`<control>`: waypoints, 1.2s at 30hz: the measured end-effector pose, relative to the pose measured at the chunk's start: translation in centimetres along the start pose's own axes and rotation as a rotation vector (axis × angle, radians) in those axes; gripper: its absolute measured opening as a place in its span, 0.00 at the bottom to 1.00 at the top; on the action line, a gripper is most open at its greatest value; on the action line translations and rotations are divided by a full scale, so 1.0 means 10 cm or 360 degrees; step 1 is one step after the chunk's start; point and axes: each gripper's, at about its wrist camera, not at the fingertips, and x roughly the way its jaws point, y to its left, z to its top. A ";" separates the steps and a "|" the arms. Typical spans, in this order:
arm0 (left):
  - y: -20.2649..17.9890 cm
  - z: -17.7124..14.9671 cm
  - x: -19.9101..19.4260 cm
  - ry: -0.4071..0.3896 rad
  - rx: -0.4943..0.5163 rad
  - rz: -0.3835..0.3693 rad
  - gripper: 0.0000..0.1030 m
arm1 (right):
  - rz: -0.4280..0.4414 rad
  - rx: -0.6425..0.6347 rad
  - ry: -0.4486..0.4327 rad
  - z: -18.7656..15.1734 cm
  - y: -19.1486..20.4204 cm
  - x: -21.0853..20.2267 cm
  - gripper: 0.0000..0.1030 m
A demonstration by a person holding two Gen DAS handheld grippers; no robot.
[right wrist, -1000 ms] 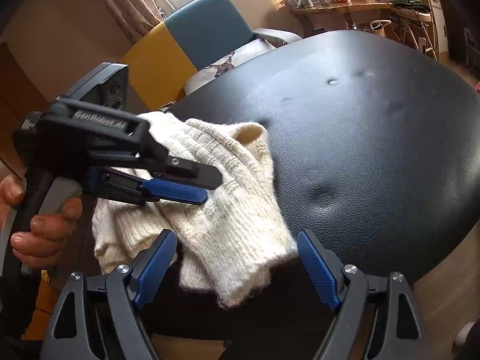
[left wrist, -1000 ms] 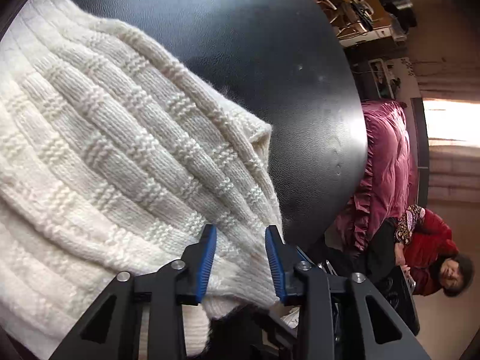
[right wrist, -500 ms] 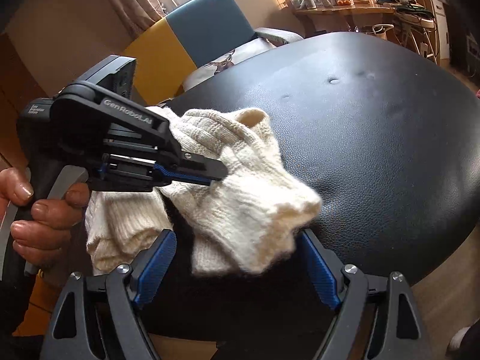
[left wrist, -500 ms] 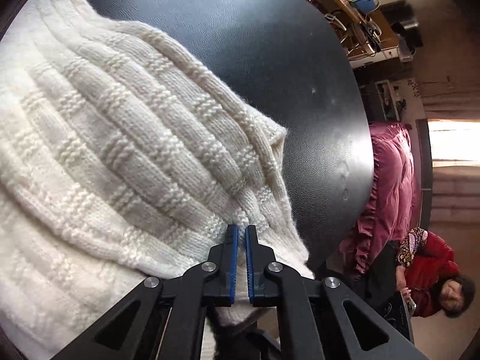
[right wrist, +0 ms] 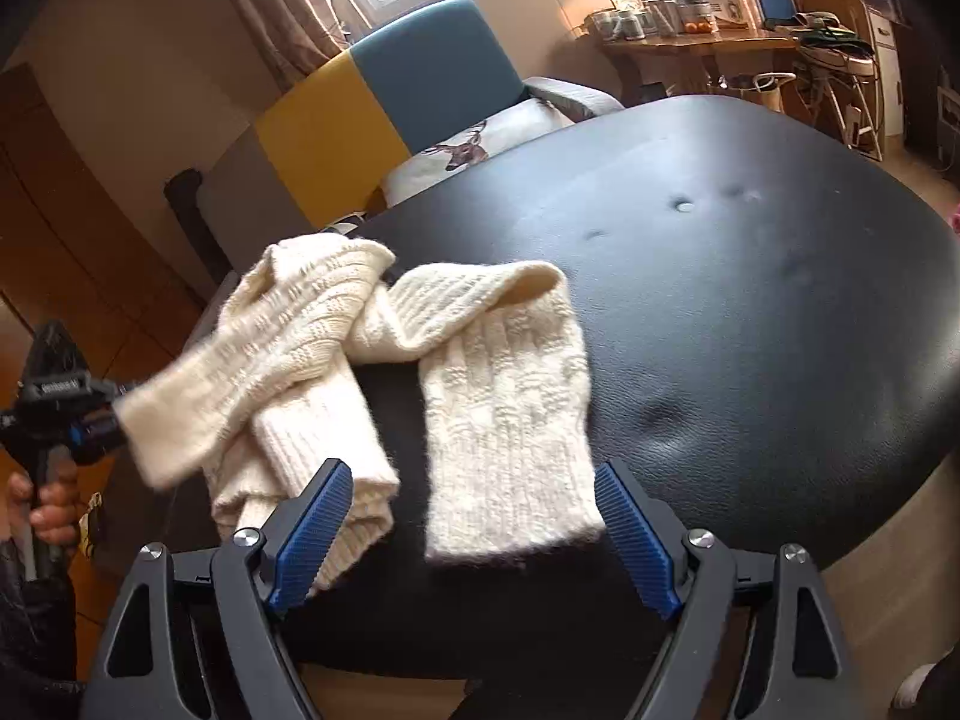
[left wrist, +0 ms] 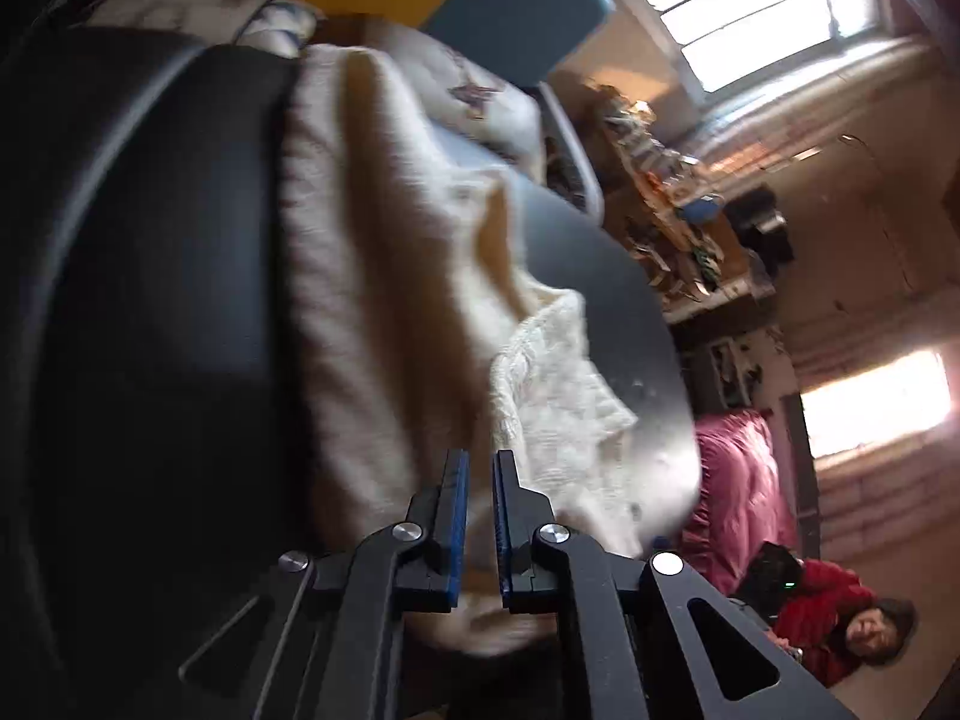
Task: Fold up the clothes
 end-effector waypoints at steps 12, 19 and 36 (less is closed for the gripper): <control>-0.30 -0.12 0.26 -0.0120 0.0429 0.0177 0.51 | 0.0190 -0.0310 0.0178 0.16 0.99 0.59 0.83; -0.58 -0.08 0.71 -0.0016 0.0685 0.0179 0.53 | 0.0164 -0.0422 0.0275 0.01 1.19 0.77 0.83; 0.28 0.22 -1.50 -0.0897 -0.0019 -0.0192 0.07 | -0.0073 -0.0323 0.0156 0.78 1.05 0.98 0.83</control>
